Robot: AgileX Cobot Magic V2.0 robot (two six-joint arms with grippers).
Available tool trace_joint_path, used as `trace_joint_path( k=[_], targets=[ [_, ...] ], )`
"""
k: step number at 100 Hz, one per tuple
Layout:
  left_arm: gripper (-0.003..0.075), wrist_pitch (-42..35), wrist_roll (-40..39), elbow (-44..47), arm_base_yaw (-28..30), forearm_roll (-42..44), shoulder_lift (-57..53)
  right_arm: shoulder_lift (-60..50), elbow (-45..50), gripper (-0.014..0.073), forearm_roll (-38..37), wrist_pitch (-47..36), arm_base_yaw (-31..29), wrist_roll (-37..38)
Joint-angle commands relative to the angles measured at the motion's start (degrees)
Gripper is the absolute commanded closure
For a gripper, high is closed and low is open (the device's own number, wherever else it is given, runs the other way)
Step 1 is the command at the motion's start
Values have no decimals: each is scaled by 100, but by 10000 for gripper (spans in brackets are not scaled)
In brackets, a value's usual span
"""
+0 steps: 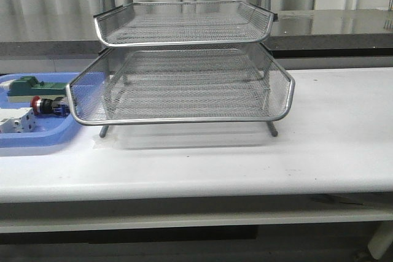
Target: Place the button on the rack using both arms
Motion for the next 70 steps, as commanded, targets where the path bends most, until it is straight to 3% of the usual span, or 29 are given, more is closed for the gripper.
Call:
trace_joint_path(
  k=[1, 23, 44, 70],
  targets=[
    [741, -474, -58, 181, 0, -45, -184, -505, -137, 169, -611, -127, -22, 568],
    [741, -474, -58, 181, 0, -45, -184, -1436, -137, 169, -1544, 423, -22, 1284],
    [741, -474, -58, 181, 0, -45, -184, -2082, -137, 172, -1731, 984, -22, 1338],
    [741, -474, -58, 181, 0, -45, -184, -2411, -137, 307, -1747, 1295, -22, 1338]
  ],
)
